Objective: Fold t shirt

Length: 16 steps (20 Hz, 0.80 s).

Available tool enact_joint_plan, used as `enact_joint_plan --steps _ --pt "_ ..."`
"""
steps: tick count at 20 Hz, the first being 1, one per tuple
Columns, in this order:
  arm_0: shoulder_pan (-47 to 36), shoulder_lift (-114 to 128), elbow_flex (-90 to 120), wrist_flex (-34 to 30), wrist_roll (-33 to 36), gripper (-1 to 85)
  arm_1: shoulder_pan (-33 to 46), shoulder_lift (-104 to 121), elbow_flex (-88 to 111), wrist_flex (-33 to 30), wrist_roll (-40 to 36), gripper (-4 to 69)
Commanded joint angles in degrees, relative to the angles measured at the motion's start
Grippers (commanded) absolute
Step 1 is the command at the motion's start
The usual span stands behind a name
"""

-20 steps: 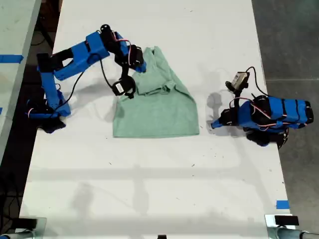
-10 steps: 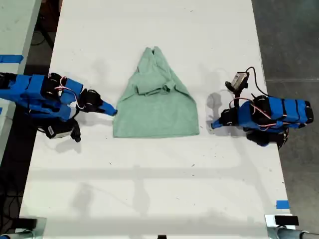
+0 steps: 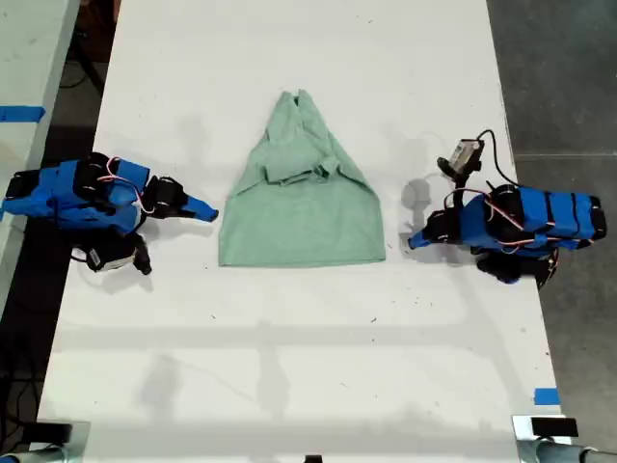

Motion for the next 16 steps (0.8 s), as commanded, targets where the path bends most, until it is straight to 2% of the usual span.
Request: enact_joint_plan --steps 1,13,16 --pt "-0.97 0.44 0.62 0.26 -1.05 0.0 0.00 0.62 2.11 0.09 -1.05 -1.5" --pt "-0.97 0.44 0.62 0.79 -1.67 0.0 -1.05 0.62 1.23 0.62 -1.49 -1.5" --pt "-1.05 0.44 0.62 0.88 -1.93 0.0 -1.58 0.62 1.49 0.88 0.70 -1.5"
